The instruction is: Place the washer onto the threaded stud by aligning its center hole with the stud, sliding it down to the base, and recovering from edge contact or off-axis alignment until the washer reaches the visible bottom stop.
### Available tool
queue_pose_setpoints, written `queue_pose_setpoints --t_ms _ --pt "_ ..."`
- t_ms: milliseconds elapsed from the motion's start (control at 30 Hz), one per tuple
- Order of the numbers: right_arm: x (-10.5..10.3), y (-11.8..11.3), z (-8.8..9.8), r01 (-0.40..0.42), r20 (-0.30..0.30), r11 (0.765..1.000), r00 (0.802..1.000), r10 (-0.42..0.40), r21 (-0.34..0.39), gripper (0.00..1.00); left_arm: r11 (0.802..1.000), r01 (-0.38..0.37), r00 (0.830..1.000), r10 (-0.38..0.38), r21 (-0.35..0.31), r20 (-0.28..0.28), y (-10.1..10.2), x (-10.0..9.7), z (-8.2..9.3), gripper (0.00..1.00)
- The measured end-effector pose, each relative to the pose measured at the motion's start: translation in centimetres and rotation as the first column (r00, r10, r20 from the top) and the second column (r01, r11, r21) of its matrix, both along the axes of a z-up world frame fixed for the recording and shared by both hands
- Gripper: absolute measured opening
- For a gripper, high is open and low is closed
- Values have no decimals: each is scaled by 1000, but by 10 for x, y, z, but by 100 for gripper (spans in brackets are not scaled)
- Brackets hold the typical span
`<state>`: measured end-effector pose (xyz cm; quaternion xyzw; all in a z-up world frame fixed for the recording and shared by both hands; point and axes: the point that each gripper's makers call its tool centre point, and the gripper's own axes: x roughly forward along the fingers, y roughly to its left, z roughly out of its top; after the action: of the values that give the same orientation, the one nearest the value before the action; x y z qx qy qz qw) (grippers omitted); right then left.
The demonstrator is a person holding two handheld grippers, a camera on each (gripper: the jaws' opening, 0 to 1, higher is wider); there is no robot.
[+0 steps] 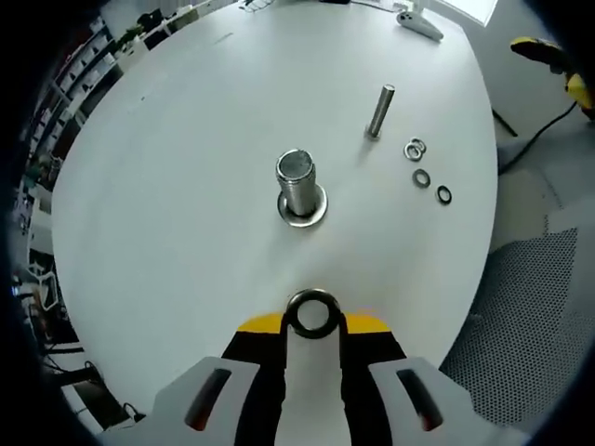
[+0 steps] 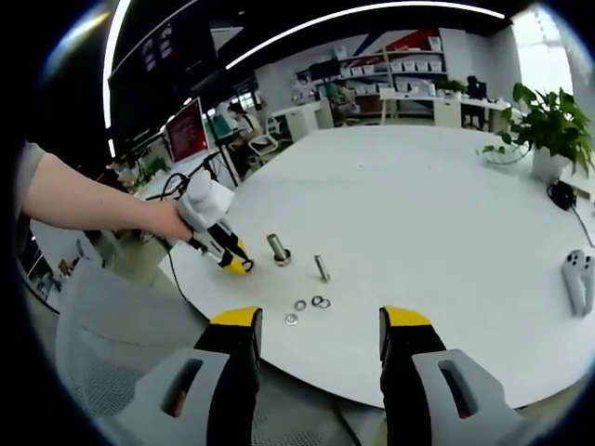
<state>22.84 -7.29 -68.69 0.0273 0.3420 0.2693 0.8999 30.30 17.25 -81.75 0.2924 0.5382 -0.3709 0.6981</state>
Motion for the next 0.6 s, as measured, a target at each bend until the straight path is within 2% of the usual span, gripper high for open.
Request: queue_pose_setpoints --t_ms 233,333,400,600 --pt "0 0 0 1 -1 1000 1000 -1 -1 53 1000 9 999 -8 -29 35 -6 13 23 19" --pt "0 -1 -1 2 -4 1000 1000 -2 -6 53 999 39 998 -37 -29 53 -11 19 32 19" --pt "0 -2 0 6 -2 1000 1000 -6 -1 53 993 114 991 -115 17 69 -12 22 38 19" --pt "0 -3 0 11 0 1000 1000 -11 0 53 991 131 987 -130 -8 92 -27 32 57 19"
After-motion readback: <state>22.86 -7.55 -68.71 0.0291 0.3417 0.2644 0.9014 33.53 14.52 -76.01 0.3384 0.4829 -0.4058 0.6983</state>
